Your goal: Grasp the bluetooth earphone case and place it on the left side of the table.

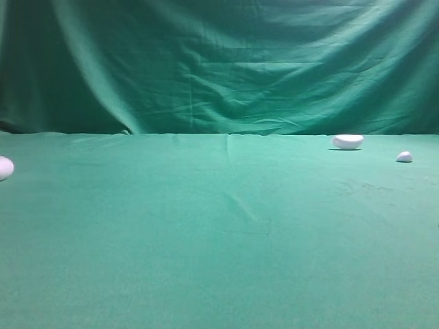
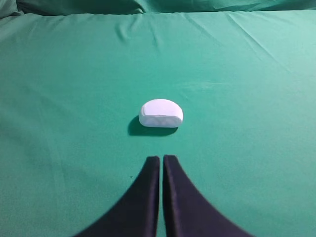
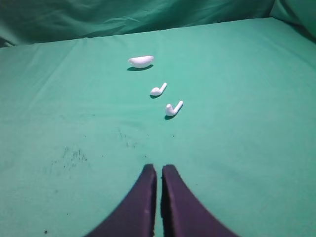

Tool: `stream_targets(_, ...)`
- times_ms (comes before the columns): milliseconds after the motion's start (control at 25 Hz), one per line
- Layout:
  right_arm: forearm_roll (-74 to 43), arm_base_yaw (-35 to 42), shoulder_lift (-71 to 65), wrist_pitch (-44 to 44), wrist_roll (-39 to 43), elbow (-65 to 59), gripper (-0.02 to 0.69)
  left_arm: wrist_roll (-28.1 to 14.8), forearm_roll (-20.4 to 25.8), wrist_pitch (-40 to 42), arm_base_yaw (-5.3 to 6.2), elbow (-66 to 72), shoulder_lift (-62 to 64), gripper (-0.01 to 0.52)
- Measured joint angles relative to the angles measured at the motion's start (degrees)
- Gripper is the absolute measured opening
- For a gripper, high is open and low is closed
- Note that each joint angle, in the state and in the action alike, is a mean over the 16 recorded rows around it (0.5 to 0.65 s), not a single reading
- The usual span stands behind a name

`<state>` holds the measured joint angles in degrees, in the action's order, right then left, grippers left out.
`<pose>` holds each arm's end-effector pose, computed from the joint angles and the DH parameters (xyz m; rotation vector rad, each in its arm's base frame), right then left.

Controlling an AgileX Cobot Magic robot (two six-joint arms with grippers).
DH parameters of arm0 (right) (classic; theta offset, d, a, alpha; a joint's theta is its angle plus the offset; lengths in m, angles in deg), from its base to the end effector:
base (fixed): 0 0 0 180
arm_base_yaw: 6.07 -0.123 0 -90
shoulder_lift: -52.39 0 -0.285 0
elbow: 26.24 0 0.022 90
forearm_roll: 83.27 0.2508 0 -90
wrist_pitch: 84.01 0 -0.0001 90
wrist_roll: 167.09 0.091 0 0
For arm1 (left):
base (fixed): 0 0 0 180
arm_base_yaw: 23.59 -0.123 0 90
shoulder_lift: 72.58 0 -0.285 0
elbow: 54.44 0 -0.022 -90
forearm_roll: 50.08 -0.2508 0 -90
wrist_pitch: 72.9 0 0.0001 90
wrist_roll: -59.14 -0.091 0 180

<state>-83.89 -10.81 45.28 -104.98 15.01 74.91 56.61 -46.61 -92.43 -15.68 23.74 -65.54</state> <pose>0.0527 0.0040 0.1713 -0.0498 1.8662 0.0719 0.0525 -0.0092 0.1775 0.1286 1.8249 -0.1249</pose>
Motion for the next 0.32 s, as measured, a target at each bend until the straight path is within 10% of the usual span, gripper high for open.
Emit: stream_targets(320, 0.0, 0.0, 0.0, -0.1, 0.0, 0.0, 0.0, 0.0, 0.0, 0.0, 0.0, 0.0, 0.0, 0.0)
